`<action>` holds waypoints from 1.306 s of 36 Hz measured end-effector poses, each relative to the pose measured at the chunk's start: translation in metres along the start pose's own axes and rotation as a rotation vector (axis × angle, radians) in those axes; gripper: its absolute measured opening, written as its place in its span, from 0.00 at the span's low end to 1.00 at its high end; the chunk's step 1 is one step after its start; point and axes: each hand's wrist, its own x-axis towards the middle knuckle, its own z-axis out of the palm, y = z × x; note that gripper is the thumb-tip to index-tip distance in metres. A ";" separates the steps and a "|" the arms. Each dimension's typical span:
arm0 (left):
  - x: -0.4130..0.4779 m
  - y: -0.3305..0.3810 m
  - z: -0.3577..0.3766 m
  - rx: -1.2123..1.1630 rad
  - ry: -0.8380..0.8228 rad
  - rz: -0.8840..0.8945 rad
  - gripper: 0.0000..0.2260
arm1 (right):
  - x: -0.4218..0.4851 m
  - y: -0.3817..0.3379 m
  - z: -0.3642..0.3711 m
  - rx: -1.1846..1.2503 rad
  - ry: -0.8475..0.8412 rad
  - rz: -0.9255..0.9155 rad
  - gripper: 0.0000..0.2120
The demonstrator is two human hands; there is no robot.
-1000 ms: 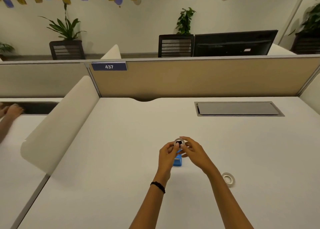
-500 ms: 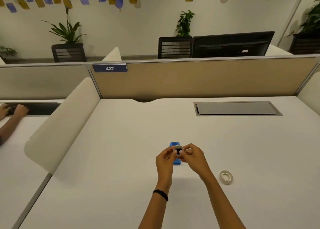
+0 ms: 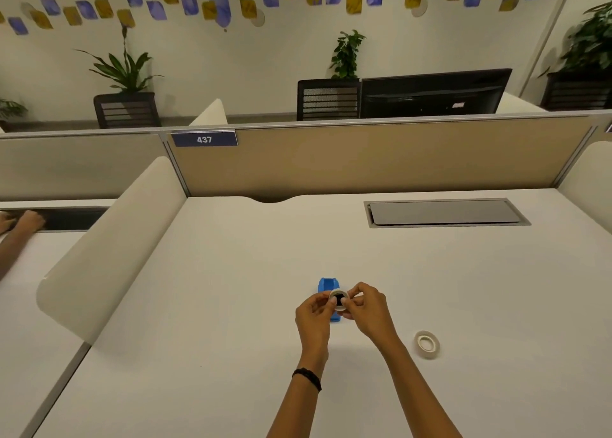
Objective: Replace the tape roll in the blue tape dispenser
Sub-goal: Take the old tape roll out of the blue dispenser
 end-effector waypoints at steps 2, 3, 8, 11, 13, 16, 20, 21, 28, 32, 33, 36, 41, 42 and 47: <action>0.001 0.001 0.000 -0.015 -0.001 -0.001 0.04 | 0.000 -0.001 0.001 -0.019 0.008 -0.021 0.07; 0.002 0.001 0.000 -0.022 -0.006 0.001 0.04 | -0.001 -0.002 0.001 -0.021 0.010 -0.032 0.08; 0.001 0.006 -0.001 -0.002 -0.071 0.016 0.04 | -0.001 -0.003 -0.001 0.011 0.018 -0.068 0.07; -0.001 0.006 -0.002 0.013 -0.118 0.006 0.04 | -0.001 -0.001 -0.004 0.023 -0.013 -0.067 0.06; -0.004 0.004 -0.004 0.010 -0.141 -0.005 0.05 | 0.000 0.002 -0.005 0.012 -0.045 -0.058 0.08; -0.007 0.000 -0.007 -0.006 -0.157 -0.031 0.09 | 0.000 0.005 -0.007 0.000 -0.061 -0.044 0.09; -0.008 -0.003 -0.009 -0.046 -0.149 -0.081 0.11 | 0.001 0.011 -0.007 0.010 -0.079 -0.020 0.08; -0.008 -0.003 -0.010 -0.062 -0.144 -0.106 0.11 | 0.001 0.012 -0.007 0.012 -0.086 -0.010 0.08; -0.005 -0.009 -0.011 -0.056 -0.185 -0.144 0.07 | 0.006 0.020 -0.006 0.008 -0.145 0.073 0.10; 0.000 -0.017 -0.014 -0.050 -0.181 -0.163 0.07 | 0.011 0.025 -0.009 -0.018 -0.230 0.112 0.07; 0.002 -0.019 -0.015 -0.050 -0.175 -0.169 0.07 | 0.012 0.027 -0.010 -0.030 -0.251 0.123 0.07; 0.008 -0.023 -0.017 -0.064 -0.152 -0.193 0.07 | 0.016 0.037 -0.015 -0.058 -0.263 0.165 0.07; 0.018 -0.028 -0.021 -0.046 -0.172 -0.217 0.07 | 0.018 0.067 -0.025 -0.055 -0.110 0.238 0.04; 0.020 -0.029 -0.022 -0.042 -0.173 -0.227 0.07 | 0.019 0.073 -0.028 -0.056 -0.074 0.259 0.04; 0.029 -0.039 -0.023 -0.033 -0.158 -0.296 0.09 | 0.032 0.093 -0.043 -0.016 0.076 0.353 0.06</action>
